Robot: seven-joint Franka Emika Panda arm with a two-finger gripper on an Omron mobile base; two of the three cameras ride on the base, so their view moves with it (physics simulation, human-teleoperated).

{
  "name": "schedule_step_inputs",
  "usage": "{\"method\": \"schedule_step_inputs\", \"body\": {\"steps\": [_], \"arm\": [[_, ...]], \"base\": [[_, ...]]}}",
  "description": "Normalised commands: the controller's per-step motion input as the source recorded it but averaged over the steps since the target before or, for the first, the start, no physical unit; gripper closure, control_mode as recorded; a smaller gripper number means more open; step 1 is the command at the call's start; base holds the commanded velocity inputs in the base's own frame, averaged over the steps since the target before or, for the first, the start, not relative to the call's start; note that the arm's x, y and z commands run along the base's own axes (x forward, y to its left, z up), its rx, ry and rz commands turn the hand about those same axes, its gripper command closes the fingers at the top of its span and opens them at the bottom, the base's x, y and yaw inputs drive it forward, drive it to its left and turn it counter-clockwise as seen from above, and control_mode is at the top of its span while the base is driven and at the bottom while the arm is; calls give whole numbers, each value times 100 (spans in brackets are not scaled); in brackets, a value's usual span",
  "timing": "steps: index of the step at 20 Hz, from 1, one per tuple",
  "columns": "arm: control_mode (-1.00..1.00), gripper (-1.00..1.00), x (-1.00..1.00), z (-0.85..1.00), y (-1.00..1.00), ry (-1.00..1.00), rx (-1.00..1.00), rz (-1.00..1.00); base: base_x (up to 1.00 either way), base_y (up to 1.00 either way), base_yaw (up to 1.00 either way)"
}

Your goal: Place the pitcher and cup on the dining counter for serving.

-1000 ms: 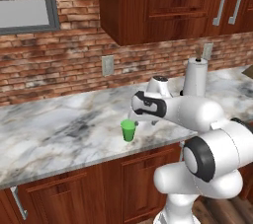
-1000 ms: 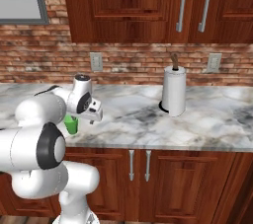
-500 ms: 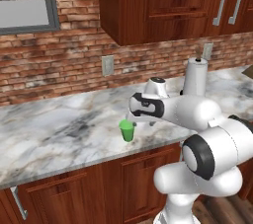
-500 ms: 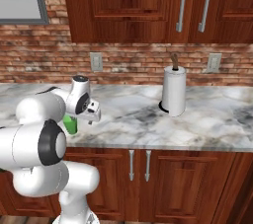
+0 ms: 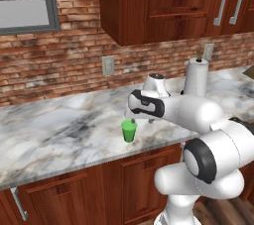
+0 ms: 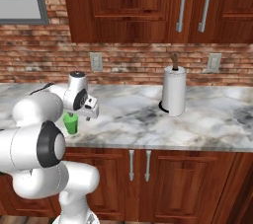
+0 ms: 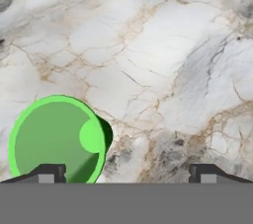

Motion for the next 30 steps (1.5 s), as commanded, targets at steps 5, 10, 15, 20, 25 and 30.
{"method": "schedule_step_inputs", "body": {"steps": [5, 10, 15, 20, 25, 30], "arm": [[-100, -100, 0, 7, 0, -6, 0, 0], [-100, -100, 3, -10, 0, -1, 0, 0], [-100, -100, 1, -30, 2, 0, 0, 0], [-100, -100, 1, -29, 1, 0, -2, 0], [-100, -100, 4, -29, 3, 0, -3, 0], [-100, 100, 3, -27, 9, 0, -6, 0]], "base": [[0, 0, 0], [0, 0, 0], [0, 0, 0], [0, 0, 0], [0, 0, 0], [0, 0, 0]]}}
